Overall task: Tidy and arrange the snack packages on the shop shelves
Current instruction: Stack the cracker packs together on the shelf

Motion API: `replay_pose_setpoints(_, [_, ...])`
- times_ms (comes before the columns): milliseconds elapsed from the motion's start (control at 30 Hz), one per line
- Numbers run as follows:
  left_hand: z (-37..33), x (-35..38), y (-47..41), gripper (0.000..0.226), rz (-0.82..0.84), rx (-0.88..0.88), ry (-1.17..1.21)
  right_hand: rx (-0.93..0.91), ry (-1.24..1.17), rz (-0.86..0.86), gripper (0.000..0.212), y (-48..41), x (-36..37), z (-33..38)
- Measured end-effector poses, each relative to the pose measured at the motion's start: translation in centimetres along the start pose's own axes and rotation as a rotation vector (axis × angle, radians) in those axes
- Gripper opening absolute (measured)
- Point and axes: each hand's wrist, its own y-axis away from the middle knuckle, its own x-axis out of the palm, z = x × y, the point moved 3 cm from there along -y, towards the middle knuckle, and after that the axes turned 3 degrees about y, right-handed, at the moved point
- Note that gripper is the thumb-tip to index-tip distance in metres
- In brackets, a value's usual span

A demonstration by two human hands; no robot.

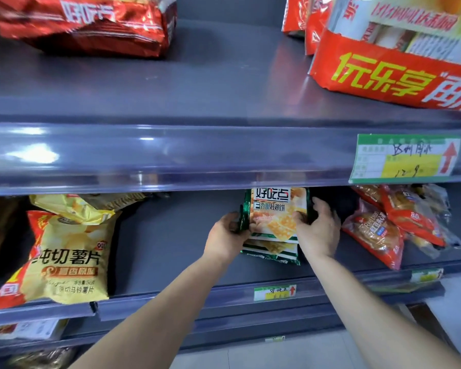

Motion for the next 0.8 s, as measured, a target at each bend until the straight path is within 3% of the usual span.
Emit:
replay_pose_setpoints(100, [-0.1,-2.0,0.4,0.042,-0.008,-0.001,-0.037,-0.152,0.093,-0.092,0.048,1.2,0.7,3.5])
replay_pose_setpoints(200, [-0.3,-5.3,1.1,0.032,-0.061,0.051,-0.085,-0.277,0.108,-0.042,0.043,3.1,2.8,7.4])
replay_pose_setpoints(333, [-0.3,-11.5,2.5,0.023,-0.169,0.113,-0.124,-0.308,-0.033,0.202,0.031,6.2,7.1,12.2])
replay_pose_setpoints(533, [0.5,-21.2,3.7,0.017,-0.331,0.129,-0.157,-0.273,-0.137,0.563,0.035,11.5,12.7,18.6])
replay_pose_setpoints(700, [1.2,-27.5,4.2,0.017,-0.394,0.12,-0.124,-0.261,-0.142,0.803,0.062,15.8,16.3,23.6])
replay_pose_setpoints(800, [1.7,-30.2,4.3,0.019,-0.401,0.113,-0.13,-0.313,-0.028,0.819,0.07,17.8,18.1,25.9])
